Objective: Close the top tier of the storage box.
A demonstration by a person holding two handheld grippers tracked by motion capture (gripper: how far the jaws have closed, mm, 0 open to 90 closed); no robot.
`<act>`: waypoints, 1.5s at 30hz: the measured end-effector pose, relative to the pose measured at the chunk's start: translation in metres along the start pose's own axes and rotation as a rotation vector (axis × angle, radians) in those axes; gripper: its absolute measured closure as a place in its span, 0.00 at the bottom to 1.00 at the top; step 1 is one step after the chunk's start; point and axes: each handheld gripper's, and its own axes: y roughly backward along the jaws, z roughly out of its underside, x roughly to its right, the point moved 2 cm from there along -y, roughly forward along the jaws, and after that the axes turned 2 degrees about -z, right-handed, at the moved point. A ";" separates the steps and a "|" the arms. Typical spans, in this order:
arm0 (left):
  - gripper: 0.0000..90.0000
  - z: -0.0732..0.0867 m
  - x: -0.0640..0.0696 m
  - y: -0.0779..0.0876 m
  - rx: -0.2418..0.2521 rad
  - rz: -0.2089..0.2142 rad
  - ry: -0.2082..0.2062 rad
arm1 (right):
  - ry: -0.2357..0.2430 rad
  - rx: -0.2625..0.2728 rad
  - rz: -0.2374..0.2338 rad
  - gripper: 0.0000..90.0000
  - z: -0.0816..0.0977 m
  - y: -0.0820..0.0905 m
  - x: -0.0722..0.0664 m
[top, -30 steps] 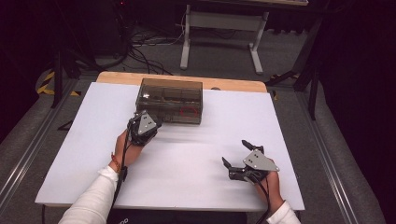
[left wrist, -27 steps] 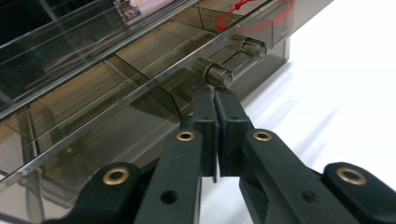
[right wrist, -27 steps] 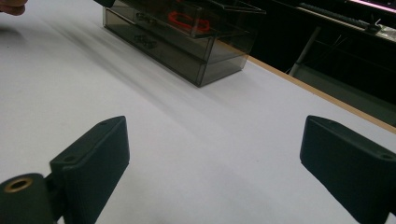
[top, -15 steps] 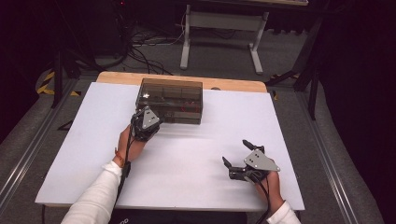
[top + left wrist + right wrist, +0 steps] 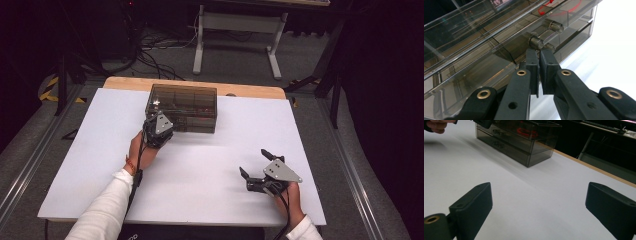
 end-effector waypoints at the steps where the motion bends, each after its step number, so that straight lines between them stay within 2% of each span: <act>1: 0.96 0.000 0.000 -0.001 0.000 -0.002 0.001 | -0.004 0.001 0.001 0.09 0.000 0.000 0.000; 16: 0.95 -0.005 -0.005 -0.008 -0.016 -0.018 0.006 | 0.006 0.003 -0.011 0.09 -0.001 0.000 -0.003; 24: 0.95 -0.005 -0.005 -0.010 -0.017 -0.006 0.013 | 0.009 -0.002 -0.016 0.09 -0.001 0.000 -0.004; 30: 0.93 -0.005 -0.005 -0.008 -0.016 -0.005 0.014 | 0.008 -0.001 -0.017 0.09 -0.001 0.000 -0.004; 33: 0.90 -0.005 -0.004 -0.006 -0.017 0.009 0.022 | 0.009 -0.002 -0.018 0.09 -0.001 0.000 -0.004; 37: 0.87 -0.005 -0.003 -0.003 -0.021 0.024 0.014 | 0.011 -0.002 -0.018 0.09 -0.001 0.000 -0.004; 42: 0.82 -0.003 0.000 -0.001 -0.007 0.026 0.017 | 0.013 -0.004 -0.020 0.09 -0.001 -0.001 -0.005; 45: 0.80 -0.005 0.001 0.005 0.033 0.039 0.015 | 0.012 -0.005 -0.020 0.09 -0.001 -0.001 -0.005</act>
